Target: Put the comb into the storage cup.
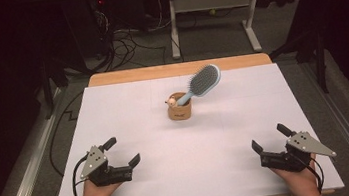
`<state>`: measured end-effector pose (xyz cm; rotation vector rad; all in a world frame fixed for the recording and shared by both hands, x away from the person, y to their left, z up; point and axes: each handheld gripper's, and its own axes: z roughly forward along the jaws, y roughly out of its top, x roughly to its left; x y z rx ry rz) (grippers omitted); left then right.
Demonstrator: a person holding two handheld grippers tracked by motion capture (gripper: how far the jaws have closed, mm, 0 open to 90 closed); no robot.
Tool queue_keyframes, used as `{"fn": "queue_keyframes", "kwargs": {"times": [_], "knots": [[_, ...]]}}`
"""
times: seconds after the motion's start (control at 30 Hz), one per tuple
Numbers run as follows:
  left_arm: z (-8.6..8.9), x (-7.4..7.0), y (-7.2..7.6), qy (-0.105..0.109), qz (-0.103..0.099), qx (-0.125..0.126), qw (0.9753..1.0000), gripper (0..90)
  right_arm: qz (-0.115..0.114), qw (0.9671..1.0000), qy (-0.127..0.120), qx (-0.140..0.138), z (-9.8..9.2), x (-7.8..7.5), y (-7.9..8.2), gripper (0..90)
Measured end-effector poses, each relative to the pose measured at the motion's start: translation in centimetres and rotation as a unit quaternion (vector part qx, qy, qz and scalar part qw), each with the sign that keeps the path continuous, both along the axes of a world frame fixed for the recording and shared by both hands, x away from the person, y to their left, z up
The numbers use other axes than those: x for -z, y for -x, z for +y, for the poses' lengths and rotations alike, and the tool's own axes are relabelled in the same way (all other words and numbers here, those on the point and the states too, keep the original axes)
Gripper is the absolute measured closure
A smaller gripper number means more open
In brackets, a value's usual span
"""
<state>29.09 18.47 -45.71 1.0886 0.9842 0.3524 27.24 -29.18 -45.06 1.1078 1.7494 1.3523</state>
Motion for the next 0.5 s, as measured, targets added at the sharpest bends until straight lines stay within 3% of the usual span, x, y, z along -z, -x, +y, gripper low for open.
{"fn": "queue_keyframes", "kwargs": {"times": [0.5], "knots": [[0.43,-0.31,0.04,0.001,-0.007,-0.008,0.9999,0.6,0.001,0.9999,0.012,-0.003,0.69,0.24,0.04,0.3]]}}
